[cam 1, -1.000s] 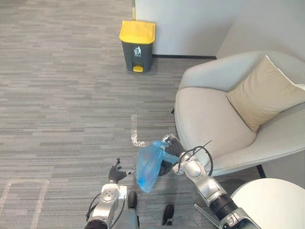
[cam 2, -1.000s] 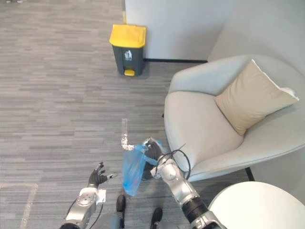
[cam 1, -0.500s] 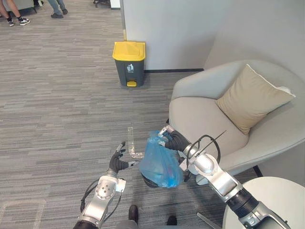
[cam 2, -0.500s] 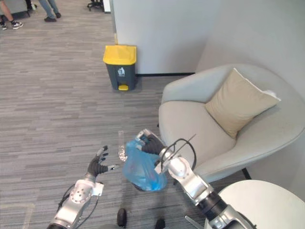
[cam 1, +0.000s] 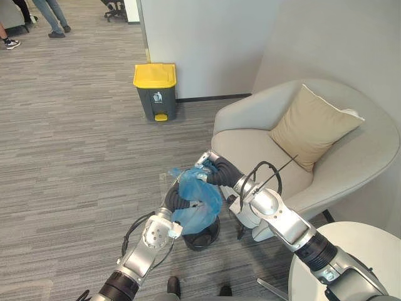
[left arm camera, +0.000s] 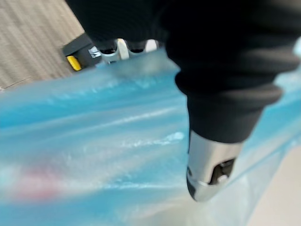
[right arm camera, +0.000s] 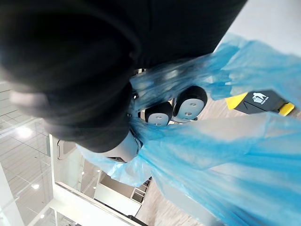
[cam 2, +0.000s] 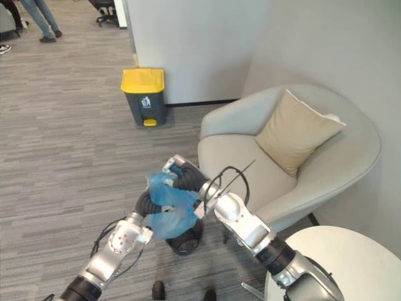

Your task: Gather rubbish on tea table into small bin, then transfer packed bag to large trash can.

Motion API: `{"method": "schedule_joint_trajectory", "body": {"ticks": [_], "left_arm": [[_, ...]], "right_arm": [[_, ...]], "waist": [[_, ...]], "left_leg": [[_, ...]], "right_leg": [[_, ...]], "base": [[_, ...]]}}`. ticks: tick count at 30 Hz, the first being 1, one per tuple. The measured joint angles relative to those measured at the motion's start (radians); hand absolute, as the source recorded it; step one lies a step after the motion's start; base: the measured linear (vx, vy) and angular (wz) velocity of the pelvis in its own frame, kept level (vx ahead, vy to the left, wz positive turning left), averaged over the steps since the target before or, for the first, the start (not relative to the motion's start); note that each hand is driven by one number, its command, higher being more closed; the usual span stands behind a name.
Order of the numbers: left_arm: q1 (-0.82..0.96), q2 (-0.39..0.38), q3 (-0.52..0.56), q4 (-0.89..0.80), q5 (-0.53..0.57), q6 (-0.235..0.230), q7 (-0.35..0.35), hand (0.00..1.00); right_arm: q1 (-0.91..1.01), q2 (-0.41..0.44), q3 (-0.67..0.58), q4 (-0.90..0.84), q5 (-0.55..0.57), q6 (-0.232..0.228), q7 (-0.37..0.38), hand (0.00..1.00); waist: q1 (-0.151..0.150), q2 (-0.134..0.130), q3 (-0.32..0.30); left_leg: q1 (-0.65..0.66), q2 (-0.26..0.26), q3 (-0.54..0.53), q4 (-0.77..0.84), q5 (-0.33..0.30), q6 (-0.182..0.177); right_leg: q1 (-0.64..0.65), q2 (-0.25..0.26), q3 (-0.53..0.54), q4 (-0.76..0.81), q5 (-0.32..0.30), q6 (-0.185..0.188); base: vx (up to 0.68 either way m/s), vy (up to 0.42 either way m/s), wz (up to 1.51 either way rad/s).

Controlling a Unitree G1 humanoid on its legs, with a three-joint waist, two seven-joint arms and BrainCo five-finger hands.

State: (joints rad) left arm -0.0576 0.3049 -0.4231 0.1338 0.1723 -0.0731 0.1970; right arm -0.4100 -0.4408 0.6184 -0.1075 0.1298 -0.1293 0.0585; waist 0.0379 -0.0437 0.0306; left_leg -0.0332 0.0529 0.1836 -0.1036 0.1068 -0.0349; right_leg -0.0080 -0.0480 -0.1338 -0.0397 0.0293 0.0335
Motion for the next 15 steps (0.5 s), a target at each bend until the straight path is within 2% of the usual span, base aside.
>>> {"method": "schedule_joint_trajectory", "body": {"ticks": [6, 15], "left_arm": [[-0.010, -0.024, 0.001, 0.041, 0.048, 0.003, 0.039, 0.00], [-0.010, -0.091, 0.001, 0.130, 0.068, 0.021, 0.045, 0.00]], "right_arm": [[-0.022, 0.066, 0.025, 0.000, 0.045, 0.001, 0.001, 1.00], [-0.067, 0.151, 0.074, 0.002, 0.147, 0.015, 0.007, 1.00]], "waist": [[-0.002, -0.002, -0.010], [-0.001, -0.003, -0.012]], "left_leg": [[0.002, 0.000, 0.000, 0.000, 0.000, 0.000], [0.002, 0.000, 0.000, 0.000, 0.000, 0.000]], "right_leg": [[-0.003, 0.000, 0.001, 0.000, 0.001, 0.000], [-0.004, 0.000, 0.003, 0.000, 0.001, 0.000]], "base": [[0.00, 0.002, -0.01], [0.00, 0.000, 0.00]]}}
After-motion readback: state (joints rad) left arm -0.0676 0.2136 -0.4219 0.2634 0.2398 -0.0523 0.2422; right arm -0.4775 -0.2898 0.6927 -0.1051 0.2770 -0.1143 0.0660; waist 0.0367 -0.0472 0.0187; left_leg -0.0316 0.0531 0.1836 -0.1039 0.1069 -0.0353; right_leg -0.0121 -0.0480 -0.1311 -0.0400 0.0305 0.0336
